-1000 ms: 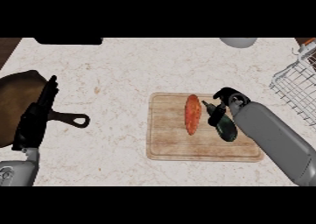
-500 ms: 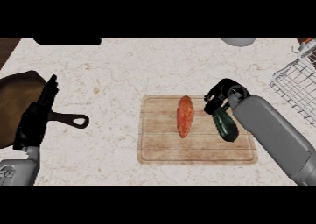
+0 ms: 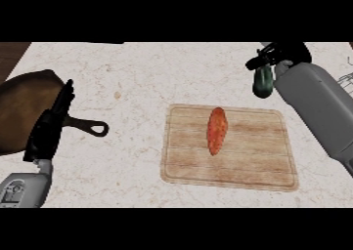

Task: Pick the eggplant from the cutting board and place it in the tiered basket

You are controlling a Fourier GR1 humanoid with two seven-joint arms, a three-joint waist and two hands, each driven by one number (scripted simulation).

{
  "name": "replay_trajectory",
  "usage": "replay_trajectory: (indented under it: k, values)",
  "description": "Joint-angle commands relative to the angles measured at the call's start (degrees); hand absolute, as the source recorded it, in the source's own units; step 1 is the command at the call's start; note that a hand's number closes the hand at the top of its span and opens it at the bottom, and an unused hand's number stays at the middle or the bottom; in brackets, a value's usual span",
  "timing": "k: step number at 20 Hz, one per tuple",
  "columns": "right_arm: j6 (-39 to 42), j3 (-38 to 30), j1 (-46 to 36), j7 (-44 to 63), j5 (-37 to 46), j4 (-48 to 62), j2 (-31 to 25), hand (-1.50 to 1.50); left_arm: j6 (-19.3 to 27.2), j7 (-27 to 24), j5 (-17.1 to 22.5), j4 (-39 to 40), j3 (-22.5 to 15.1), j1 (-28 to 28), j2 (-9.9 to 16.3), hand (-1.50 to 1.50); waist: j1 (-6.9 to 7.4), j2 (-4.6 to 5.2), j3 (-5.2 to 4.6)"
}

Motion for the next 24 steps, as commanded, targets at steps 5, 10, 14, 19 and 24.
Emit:
replay_trajectory:
  k: [5, 10, 14, 19, 24]
  values:
    - [-20.70, 3.24, -13.85, 11.21, 19.66, 12.15, -2.21, 1.50, -0.31, 2.13, -0.66, -0.79, -1.03, -2.37, -0.28, 0.00, 1.14, -0.05, -0.03]
    - [-18.60, 4.51, -22.65, 15.08, 27.13, 20.51, -2.35, 1.50, -0.51, 1.07, -0.15, 0.17, -0.75, -1.22, -0.85, 0.00, 0.06, -0.23, -0.01]
    - [-11.06, 6.78, -27.69, 19.28, 31.55, 26.14, -0.31, 1.50, 0.47, 1.15, -0.67, 1.15, 0.68, -1.95, -0.22, 0.00, -1.19, -0.64, 0.02]
    - [-11.50, 1.87, -29.45, 12.26, 28.76, 29.24, -2.54, 1.50, 0.44, -0.62, -0.81, 1.70, 1.64, -0.30, 0.09, 0.00, -1.78, -0.36, 0.15]
    - [-10.93, -0.06, -27.04, 6.71, 28.41, 31.69, -4.08, 1.50, 1.16, 0.24, -1.42, 0.27, 1.41, 0.70, -0.79, 0.00, -2.28, -0.56, 0.19]
